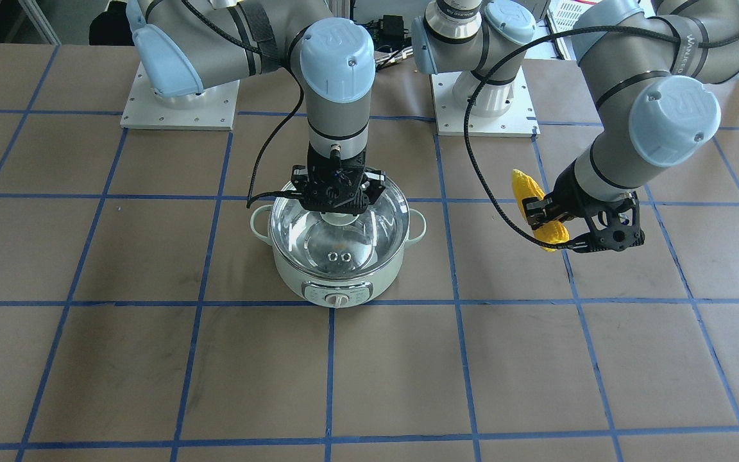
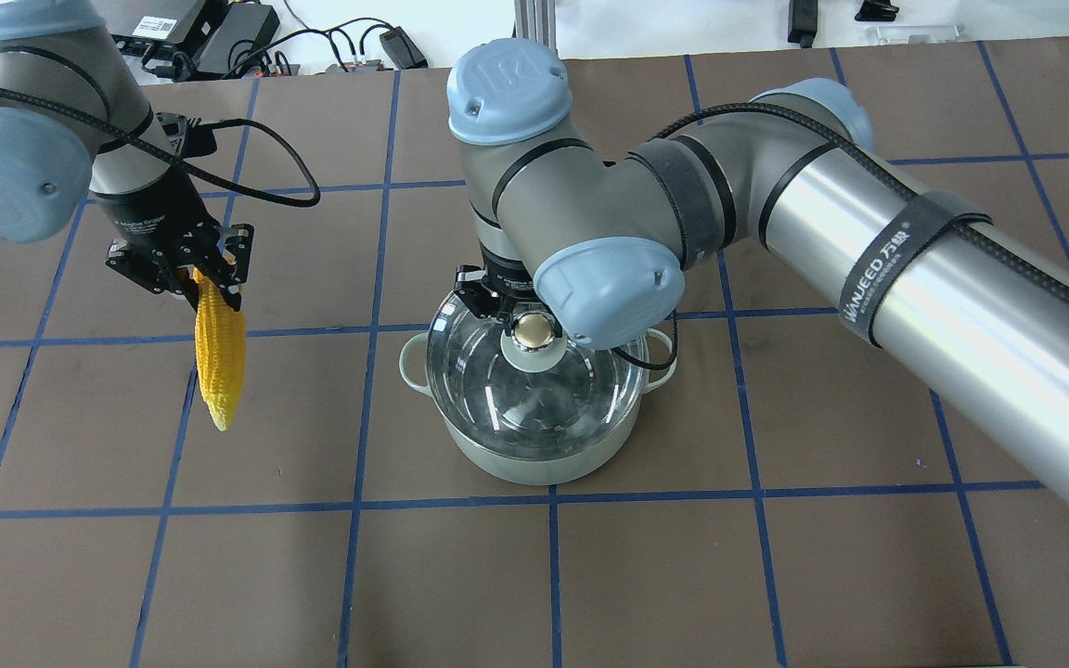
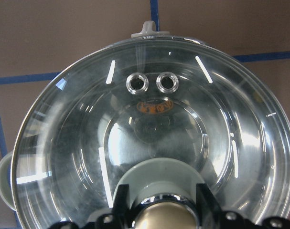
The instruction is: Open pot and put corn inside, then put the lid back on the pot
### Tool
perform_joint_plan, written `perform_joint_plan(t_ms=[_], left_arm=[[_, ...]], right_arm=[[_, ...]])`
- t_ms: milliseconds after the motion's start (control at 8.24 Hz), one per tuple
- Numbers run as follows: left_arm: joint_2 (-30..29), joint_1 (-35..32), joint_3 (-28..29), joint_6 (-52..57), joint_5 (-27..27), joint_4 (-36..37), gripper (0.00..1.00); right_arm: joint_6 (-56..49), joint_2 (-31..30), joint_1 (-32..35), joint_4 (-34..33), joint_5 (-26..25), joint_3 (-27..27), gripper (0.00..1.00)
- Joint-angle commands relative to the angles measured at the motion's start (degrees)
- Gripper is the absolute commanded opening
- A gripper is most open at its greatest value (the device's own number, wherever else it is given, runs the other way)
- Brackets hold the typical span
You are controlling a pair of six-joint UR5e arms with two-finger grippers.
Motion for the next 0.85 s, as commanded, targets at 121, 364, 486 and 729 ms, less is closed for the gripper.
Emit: perform_joint_plan(t_ms=[121,364,486,729], left_arm=[[0.12,-0.45,0.08,-0.01,-1.61,0.11,0.00],[0.47,-2.29,0.16,-0.18,-1.54,0.11,0.00],[0.65,-3.43,0.17,-1.75,-1.62,0.37,0.00],[1.87,-7.90,0.17,-4.40,-4.85,2.39,0.00]], right_arm=[[-1.11,-4.78,-2.91,4.27,-0.13,-1.84,0.35],[-7.24,-9.62,-7.20,8.07,-0.75,-2.02,0.33],[-9.79,-11.72,-11.06,9.21,-0.23,-2.02,0.33],[-22.24,-15.16,-18.36,12.89,-0.92,-2.02,0.32]])
